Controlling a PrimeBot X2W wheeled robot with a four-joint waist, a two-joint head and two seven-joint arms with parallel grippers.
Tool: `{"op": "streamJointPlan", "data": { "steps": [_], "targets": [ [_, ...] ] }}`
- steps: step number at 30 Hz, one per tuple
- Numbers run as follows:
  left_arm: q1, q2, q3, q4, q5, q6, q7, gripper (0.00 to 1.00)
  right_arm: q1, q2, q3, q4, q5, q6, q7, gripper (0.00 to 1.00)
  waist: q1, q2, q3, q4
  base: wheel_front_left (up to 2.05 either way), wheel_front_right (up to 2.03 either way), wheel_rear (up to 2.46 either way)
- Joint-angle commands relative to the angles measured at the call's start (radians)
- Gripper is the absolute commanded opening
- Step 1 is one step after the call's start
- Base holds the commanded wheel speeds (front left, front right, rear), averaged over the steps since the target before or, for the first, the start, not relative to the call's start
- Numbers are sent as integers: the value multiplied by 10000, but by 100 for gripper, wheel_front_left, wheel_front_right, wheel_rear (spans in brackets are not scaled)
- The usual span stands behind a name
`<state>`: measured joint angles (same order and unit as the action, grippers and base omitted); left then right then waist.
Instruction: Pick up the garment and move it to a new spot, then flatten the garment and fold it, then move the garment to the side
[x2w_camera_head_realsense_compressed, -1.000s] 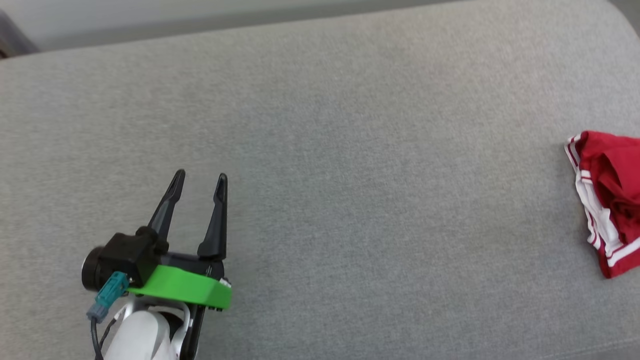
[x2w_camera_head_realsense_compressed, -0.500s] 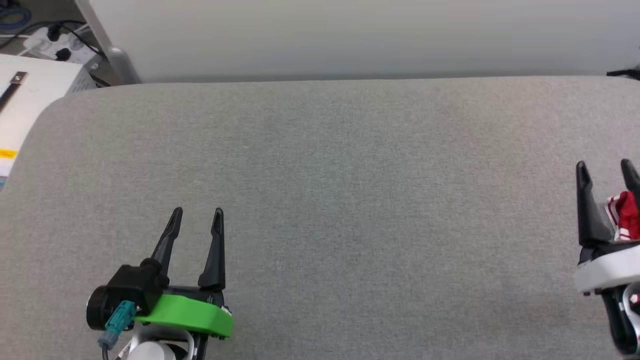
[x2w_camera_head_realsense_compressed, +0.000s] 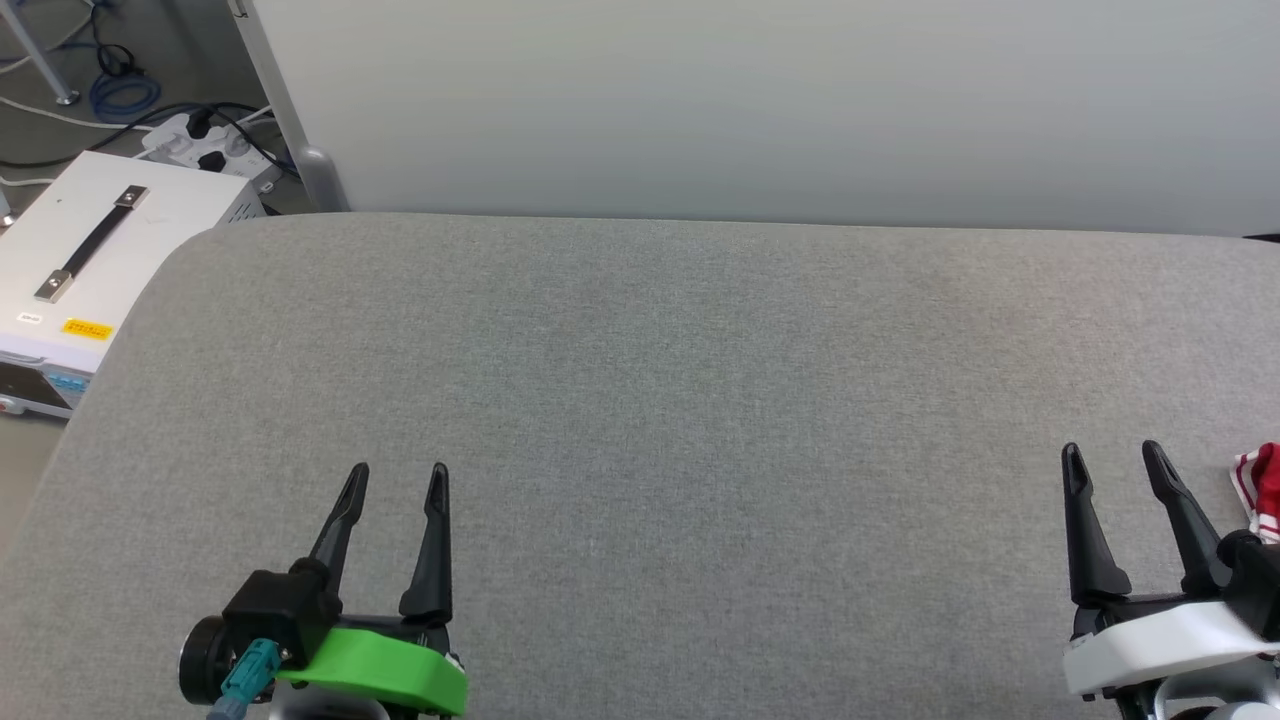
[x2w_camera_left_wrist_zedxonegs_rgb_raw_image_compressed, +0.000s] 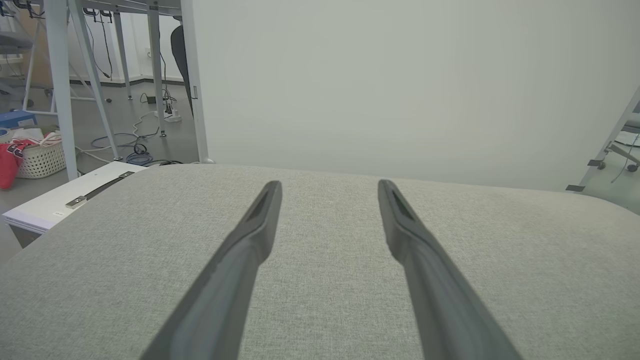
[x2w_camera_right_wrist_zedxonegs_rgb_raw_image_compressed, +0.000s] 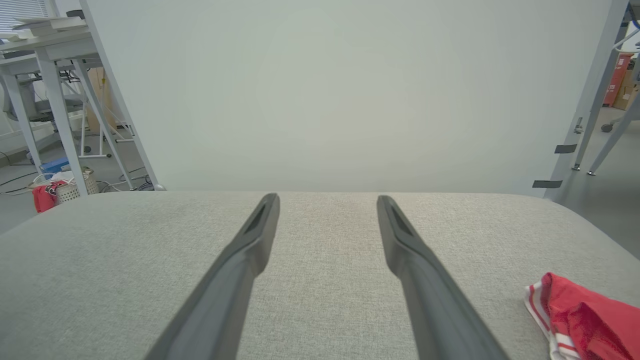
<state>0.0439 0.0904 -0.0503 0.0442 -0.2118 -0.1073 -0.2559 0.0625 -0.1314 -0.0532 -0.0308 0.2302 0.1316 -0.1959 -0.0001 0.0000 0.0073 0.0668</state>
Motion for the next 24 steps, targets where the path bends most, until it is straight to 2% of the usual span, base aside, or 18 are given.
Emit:
{"op": "streamJointPlan", "data": {
  "steps": [1, 21, 22, 24],
  "targets": [
    [155, -138, 118, -76, 172, -97, -58, 100, 77, 40, 161, 120, -2, -9, -178, 100, 1, 0, 12, -16, 0, 0, 0],
    [136, -368, 272, -53, 300, -221, -59, 100, -29, -59, 285, 223, 132, -9, -254, 100, 1, 0, 157, -74, 0, 0, 0],
    [13, -311, 265, -61, 303, -196, 0, 0, -10, -19, 270, 207, 40, 0, -201, 0, 1, 0, 160, -74, 0, 0, 0],
    [7, -305, 252, -62, 307, -191, 23, 0, -11, -10, 263, 204, 23, 0, -191, 0, 1, 0, 162, -77, 0, 0, 0]
  ]
}}
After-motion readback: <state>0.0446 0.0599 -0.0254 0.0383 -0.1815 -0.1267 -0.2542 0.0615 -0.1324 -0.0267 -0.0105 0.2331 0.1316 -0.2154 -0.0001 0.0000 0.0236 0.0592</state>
